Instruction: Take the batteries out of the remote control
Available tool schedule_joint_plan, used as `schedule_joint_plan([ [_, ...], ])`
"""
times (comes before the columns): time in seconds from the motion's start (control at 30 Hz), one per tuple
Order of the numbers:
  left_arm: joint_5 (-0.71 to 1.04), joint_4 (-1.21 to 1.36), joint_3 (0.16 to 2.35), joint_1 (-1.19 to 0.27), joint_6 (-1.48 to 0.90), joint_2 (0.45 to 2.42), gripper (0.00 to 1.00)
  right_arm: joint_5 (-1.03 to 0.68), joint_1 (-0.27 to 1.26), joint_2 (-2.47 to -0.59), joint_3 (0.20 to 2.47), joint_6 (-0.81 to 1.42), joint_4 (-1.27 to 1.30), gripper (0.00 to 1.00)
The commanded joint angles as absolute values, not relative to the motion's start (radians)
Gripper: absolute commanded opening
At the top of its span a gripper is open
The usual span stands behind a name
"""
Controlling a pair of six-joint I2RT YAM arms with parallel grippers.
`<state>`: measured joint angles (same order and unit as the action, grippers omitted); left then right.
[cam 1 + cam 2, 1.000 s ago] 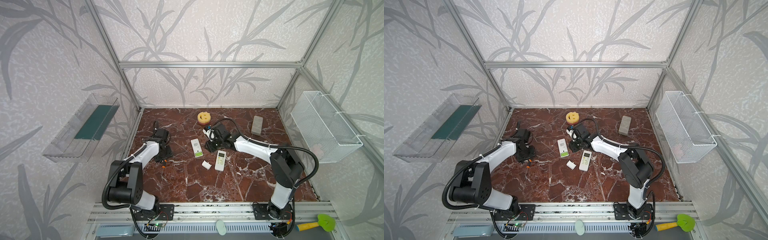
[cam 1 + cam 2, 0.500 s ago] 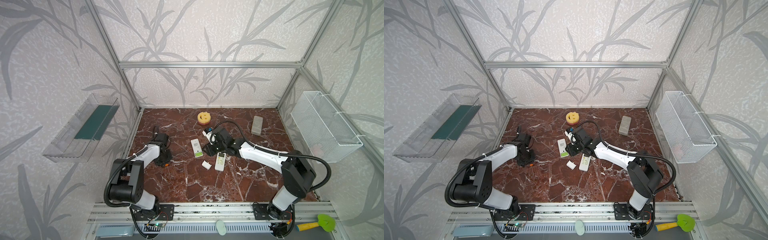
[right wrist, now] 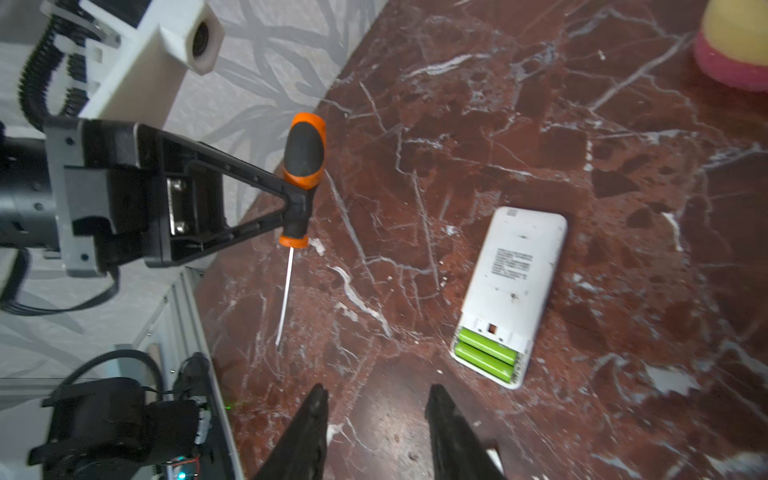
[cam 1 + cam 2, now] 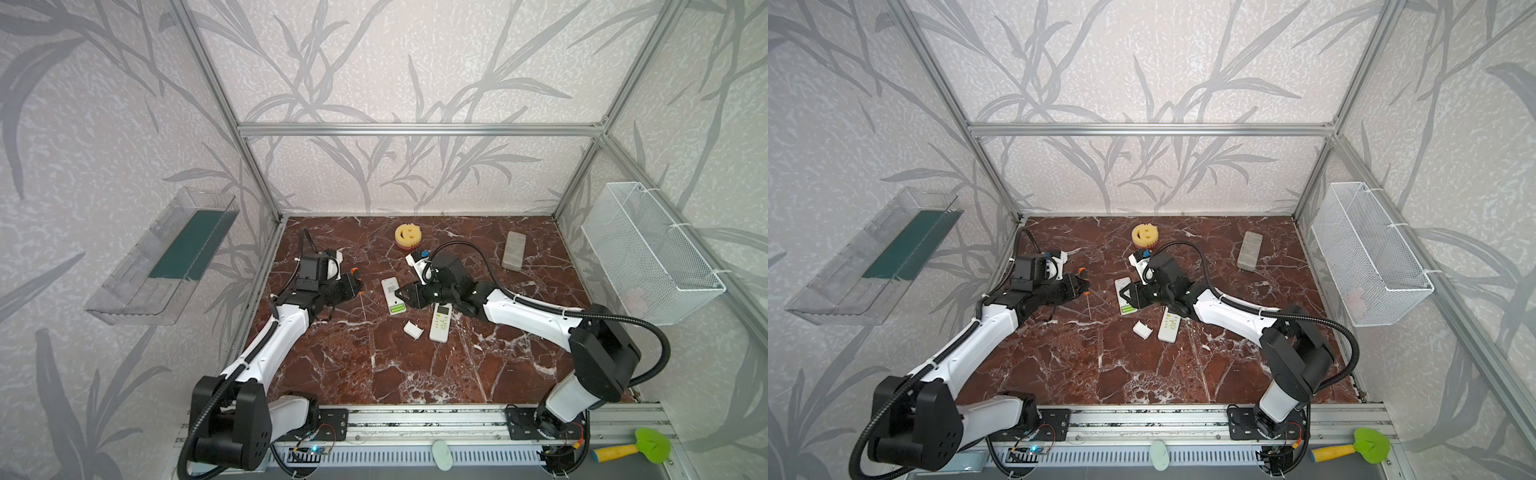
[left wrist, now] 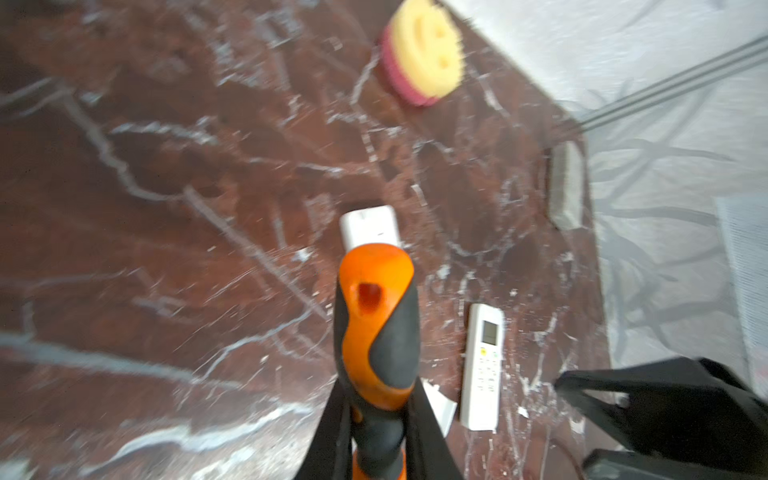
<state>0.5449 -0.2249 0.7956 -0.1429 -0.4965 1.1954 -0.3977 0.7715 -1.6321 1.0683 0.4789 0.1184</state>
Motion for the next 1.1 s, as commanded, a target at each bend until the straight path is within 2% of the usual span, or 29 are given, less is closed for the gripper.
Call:
schedule_joint_plan([
  [0.0, 0.737, -0.061, 0.796, -0.183, -0.441, 1.159, 0.0, -0.556, 0.771, -1.615, 1.091, 0.574, 0.27, 0.44],
  [0.23, 0.934, 0.119, 0.791, -0.223, -0.475, 1.185, 0.0, -0.653, 0.773, -1.648, 1.11, 0.695, 0.402, 0.45],
  [0.43, 0.978, 0.211, 0.779, -0.233, -0.531, 1.189, 0.0, -0.645, 0.775, -1.651, 1.121, 0.693, 0.376, 0.44],
  [0.6, 0.983, 0.239, 0.777, -0.233, -0.552, 1.177, 0.0, -0.612, 0.779, -1.643, 1.112, 0.692, 0.368, 0.37],
  [0.67, 0.983, 0.244, 0.774, -0.233, -0.557, 1.175, 0.0, -0.585, 0.779, -1.64, 1.107, 0.698, 0.356, 0.27],
  [0.73, 0.979, 0.24, 0.771, -0.233, -0.559, 1.175, 0.0, -0.554, 0.779, -1.633, 1.093, 0.705, 0.367, 0.09],
  [0.77, 0.971, 0.232, 0.769, -0.233, -0.557, 1.173, 0.04, -0.537, 0.779, -1.629, 1.089, 0.709, 0.369, 0.04],
  [0.8, 0.959, 0.217, 0.765, -0.233, -0.544, 1.17, 0.16, -0.509, 0.779, -1.621, 1.081, 0.714, 0.368, 0.0],
  [0.9, 0.9, 0.184, 0.746, -0.233, -0.502, 1.132, 0.44, -0.382, 0.784, -1.579, 1.055, 0.715, 0.348, 0.0],
  [0.97, 0.844, 0.167, 0.726, -0.233, -0.466, 1.087, 0.52, -0.274, 0.794, -1.544, 1.052, 0.689, 0.287, 0.0],
  [1.07, 0.769, 0.178, 0.67, -0.233, -0.402, 1.003, 0.54, -0.104, 0.814, -1.495, 1.074, 0.644, 0.16, 0.0],
])
